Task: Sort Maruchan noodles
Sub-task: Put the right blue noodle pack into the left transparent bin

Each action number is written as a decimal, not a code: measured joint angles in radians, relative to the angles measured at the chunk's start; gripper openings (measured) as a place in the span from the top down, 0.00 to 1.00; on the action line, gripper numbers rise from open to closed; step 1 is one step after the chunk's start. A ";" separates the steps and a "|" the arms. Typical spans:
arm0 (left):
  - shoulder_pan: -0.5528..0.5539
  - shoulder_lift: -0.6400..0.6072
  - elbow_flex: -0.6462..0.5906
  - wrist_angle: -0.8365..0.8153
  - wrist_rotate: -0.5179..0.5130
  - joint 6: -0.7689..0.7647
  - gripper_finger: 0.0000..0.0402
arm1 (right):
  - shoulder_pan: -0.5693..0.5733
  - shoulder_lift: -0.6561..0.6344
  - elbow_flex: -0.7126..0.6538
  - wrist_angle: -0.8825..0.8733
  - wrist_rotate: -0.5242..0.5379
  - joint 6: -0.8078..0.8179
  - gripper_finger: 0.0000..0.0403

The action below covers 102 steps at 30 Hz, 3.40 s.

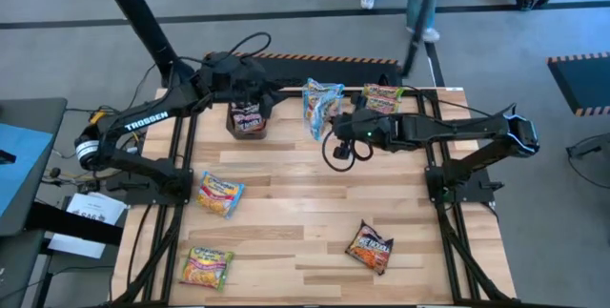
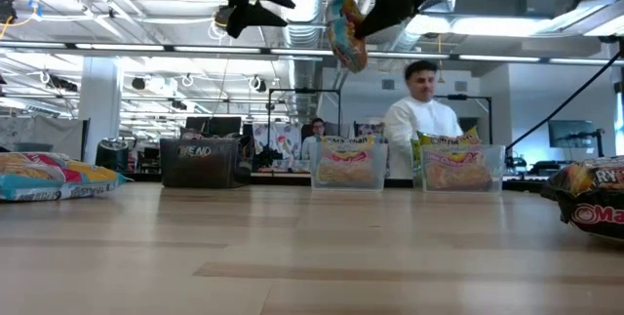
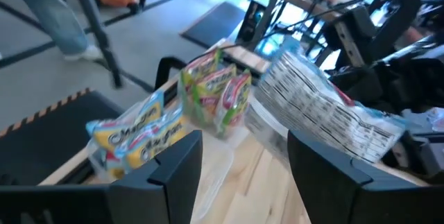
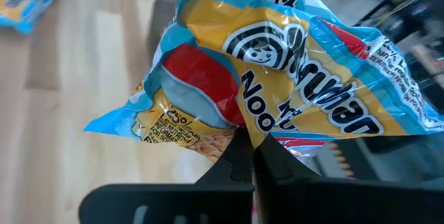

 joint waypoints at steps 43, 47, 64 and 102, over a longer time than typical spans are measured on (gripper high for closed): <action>-0.181 0.145 0.000 0.121 -0.190 0.212 0.51 | -0.032 0.213 0.202 -0.085 0.107 0.339 0.99; -0.181 0.145 0.000 0.119 -0.177 0.189 0.51 | -0.032 0.213 0.202 -0.082 0.031 0.392 0.99; -0.181 0.143 0.001 0.089 -0.180 0.242 0.71 | 0.006 0.213 0.220 -0.061 0.017 0.395 0.99; -0.033 0.273 -0.001 0.293 0.041 0.335 0.97 | 0.033 -0.167 0.224 -0.149 0.018 0.351 0.57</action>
